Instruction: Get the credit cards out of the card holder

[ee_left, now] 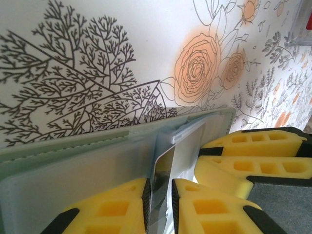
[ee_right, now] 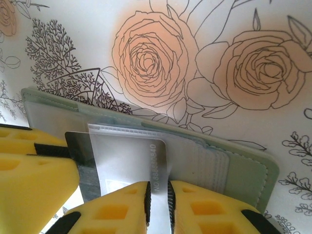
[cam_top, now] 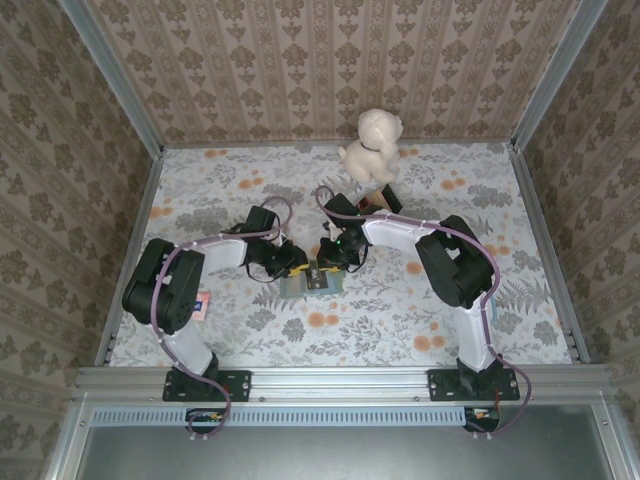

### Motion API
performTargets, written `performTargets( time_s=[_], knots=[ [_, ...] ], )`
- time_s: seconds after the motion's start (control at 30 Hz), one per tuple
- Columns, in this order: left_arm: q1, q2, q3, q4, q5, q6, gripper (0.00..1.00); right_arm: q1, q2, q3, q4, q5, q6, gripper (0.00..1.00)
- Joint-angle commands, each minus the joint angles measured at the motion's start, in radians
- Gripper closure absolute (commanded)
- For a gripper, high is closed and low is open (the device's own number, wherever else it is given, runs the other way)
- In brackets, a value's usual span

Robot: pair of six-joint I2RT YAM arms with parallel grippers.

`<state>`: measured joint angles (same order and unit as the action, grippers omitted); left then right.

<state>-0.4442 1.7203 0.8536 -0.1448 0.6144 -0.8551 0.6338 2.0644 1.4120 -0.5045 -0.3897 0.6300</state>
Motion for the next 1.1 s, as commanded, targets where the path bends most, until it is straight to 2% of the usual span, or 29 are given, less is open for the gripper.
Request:
performTargets(
  time_s=[0.0,0.17,0.27,0.47,0.53,0.73,0.9,1.0,1.07],
  knots=[
    [-0.005,0.012,0.022,-0.005,0.013,0.046,0.79,0.007,0.030,-0.002,-0.028,-0.015,-0.005,0.78],
    [-0.005,0.028,0.012,0.022,0.022,0.045,0.80,0.007,0.032,-0.005,-0.027,-0.022,-0.007,0.79],
    [-0.005,0.035,0.006,0.036,0.052,0.038,0.83,0.007,0.033,-0.008,-0.026,-0.033,-0.005,0.81],
    [-0.005,0.025,0.009,0.019,0.039,0.045,0.93,0.007,0.033,-0.008,-0.027,-0.020,-0.006,0.81],
    [-0.006,0.009,0.008,-0.013,0.036,0.059,0.96,0.006,0.030,-0.008,-0.028,-0.004,-0.005,0.80],
    [0.019,-0.091,0.033,-0.214,-0.071,0.161,0.99,-0.003,0.023,-0.010,-0.065,0.037,-0.001,0.79],
    [0.038,-0.212,0.056,-0.370,-0.167,0.244,1.00,-0.016,0.005,0.000,-0.065,0.024,-0.005,0.77],
    [0.053,-0.287,0.071,-0.435,-0.207,0.270,1.00,-0.026,-0.037,-0.003,-0.038,-0.023,-0.007,0.73],
    [0.062,-0.342,0.075,-0.446,-0.209,0.269,1.00,-0.035,-0.086,-0.011,0.020,-0.060,0.001,0.65]
  ],
)
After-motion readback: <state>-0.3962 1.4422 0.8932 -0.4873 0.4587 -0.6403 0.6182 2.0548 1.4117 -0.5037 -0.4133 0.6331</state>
